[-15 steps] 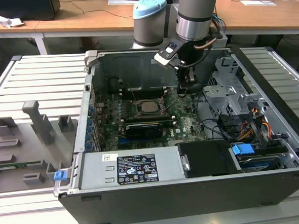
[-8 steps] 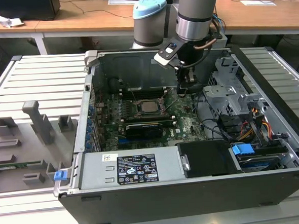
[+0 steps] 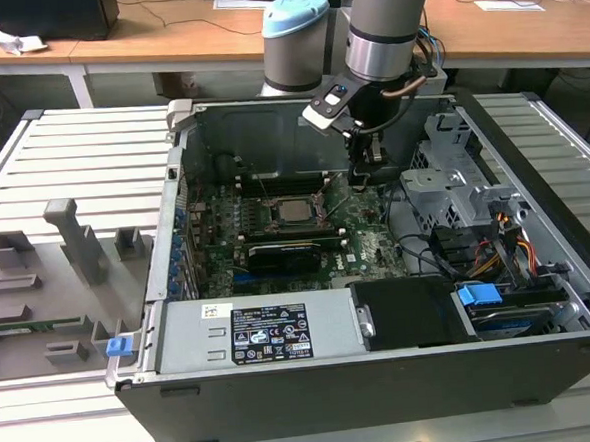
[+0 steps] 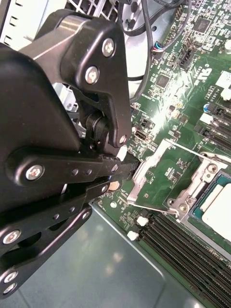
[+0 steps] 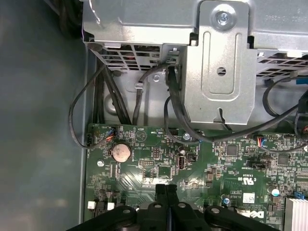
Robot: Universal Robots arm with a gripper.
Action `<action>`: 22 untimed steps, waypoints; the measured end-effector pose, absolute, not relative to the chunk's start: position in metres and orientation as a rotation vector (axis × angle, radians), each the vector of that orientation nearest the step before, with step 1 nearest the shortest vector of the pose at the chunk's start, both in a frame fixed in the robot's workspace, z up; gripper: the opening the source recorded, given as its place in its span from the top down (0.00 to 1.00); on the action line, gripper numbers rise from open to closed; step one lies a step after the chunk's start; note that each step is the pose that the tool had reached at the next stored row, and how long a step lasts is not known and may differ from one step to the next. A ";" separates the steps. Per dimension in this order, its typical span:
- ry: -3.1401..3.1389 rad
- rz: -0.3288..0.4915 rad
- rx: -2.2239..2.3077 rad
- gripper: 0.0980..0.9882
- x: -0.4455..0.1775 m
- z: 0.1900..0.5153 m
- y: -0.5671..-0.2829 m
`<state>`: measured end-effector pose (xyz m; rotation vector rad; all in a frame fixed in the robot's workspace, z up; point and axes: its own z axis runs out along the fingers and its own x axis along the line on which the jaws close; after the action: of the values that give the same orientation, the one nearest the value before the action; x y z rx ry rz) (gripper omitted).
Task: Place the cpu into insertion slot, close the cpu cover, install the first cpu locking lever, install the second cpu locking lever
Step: 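Close the cpu cover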
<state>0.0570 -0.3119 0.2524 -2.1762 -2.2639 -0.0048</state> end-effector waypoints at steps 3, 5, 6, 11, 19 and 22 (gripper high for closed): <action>-2.264 -0.005 -2.176 0.99 0.056 0.252 -0.312; -2.264 -0.005 -2.176 0.99 0.056 0.252 -0.312; -2.264 -0.005 -2.176 0.99 0.056 0.252 -0.312; -2.264 -0.005 -2.176 0.99 0.056 0.252 -0.312; -2.264 -0.005 -2.176 0.99 0.055 0.252 -0.312; -2.264 -0.005 -2.176 0.99 0.053 0.252 -0.312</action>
<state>0.0528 -0.3120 0.2524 -2.1763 -2.2638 -0.0048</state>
